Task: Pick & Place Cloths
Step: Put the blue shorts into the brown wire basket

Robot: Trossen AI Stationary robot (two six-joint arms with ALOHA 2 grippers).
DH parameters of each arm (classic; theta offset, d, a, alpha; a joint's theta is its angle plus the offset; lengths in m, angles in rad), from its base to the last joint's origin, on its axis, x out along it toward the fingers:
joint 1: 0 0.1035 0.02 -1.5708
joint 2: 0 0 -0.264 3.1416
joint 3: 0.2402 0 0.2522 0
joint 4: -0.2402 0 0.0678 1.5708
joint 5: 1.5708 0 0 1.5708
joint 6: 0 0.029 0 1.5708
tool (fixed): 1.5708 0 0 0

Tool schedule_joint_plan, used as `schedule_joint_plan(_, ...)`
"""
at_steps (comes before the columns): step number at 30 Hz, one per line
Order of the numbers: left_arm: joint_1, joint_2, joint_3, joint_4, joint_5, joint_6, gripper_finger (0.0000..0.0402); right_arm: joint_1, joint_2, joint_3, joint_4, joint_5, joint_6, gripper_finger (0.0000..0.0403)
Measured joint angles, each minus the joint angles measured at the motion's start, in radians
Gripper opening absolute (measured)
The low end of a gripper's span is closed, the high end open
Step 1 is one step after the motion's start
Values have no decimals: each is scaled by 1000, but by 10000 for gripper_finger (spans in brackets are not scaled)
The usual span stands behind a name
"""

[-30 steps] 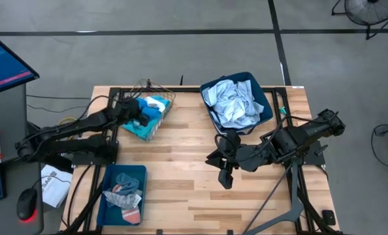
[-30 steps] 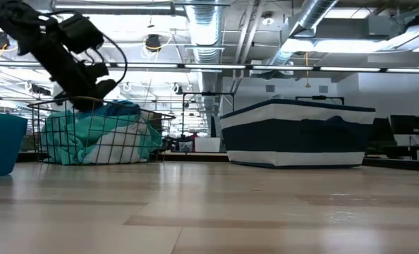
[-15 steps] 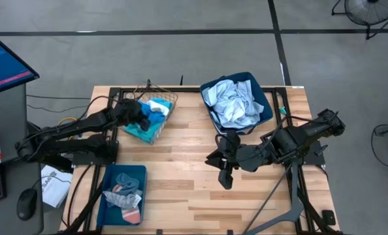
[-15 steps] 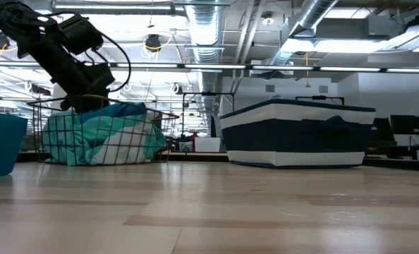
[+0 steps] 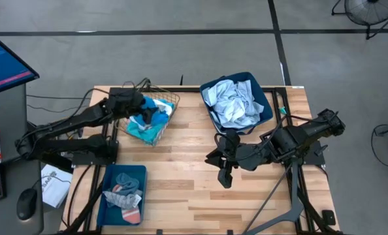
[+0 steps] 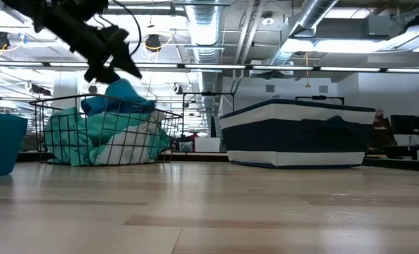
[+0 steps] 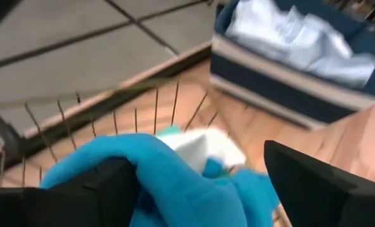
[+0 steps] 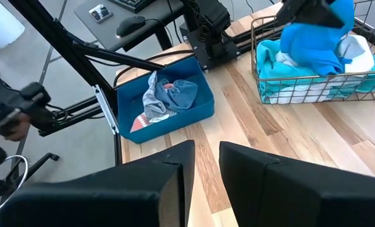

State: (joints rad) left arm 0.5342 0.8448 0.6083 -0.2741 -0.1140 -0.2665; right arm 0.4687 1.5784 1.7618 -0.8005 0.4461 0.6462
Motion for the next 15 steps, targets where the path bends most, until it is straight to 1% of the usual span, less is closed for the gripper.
schedule_joint_plan(2, -7, 0, 33, -2, 6, 0, 299, 0, 0, 0, 0, 0, -22, 71)
schedule_joint_plan(5, -18, -8, 97, -3, 49, 0, 283, -6, 0, 0, 4, 0, -36, 71)
schedule_joint_plan(7, -30, -17, 145, -6, 67, 0, 264, -13, -4, 0, 16, 0, -52, 71)
schedule_joint_plan(9, -38, -31, 190, -45, 52, 4, 238, -23, -11, 0, 37, 0, -85, 71)
schedule_joint_plan(11, -39, -48, 222, -99, -1, 25, 207, -37, -20, 2, 51, 0, -125, 71)
schedule_joint_plan(12, -39, -58, 230, -132, -44, 41, 192, -42, -25, 2, 48, 0, -141, 71)
schedule_joint_plan(15, -36, -85, 236, -229, -208, 77, 143, -67, -31, 2, 53, 0, -160, 71)
